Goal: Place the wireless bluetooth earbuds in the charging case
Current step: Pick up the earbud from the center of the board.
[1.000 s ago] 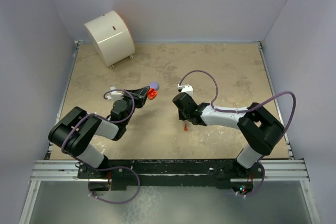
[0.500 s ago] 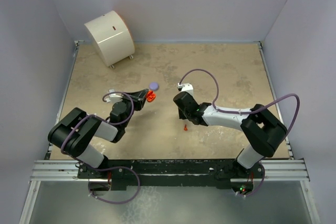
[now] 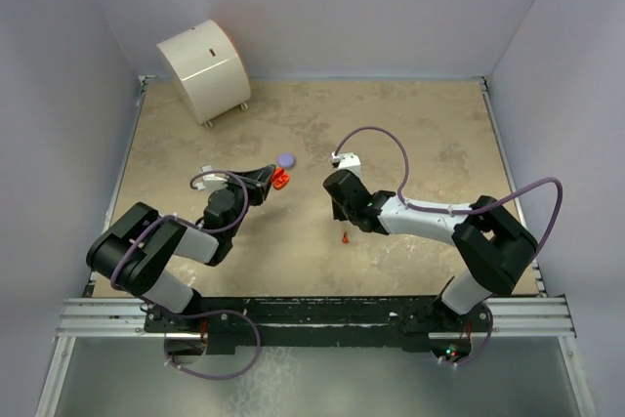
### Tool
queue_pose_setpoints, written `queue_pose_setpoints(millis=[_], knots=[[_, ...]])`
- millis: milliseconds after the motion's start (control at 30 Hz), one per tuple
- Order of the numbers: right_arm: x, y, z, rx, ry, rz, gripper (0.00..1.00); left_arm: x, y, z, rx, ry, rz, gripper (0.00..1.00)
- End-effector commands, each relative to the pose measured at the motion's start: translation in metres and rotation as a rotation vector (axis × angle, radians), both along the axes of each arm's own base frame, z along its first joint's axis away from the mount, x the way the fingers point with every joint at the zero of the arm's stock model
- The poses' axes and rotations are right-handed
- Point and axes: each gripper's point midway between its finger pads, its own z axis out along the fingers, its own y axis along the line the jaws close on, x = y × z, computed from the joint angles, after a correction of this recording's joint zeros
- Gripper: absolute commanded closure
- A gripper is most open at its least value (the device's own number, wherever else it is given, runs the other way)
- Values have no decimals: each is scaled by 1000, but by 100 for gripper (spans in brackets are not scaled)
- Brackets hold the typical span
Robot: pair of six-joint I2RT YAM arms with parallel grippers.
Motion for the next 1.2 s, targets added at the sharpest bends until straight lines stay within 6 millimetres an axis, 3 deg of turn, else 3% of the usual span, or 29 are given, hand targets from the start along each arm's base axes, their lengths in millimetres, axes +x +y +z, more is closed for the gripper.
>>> queue_pose_setpoints(millis=[0,567,1167], knots=[[7,4,19,19,-47,-10,71,3,4,23,-41,-64,19,100],[7,3,20,11,-42,-21,70,0,5,25,-45,-69,18,100],[8,6,0,-20,-8,-13,71,-3,6,27,-59,-75,14,100]])
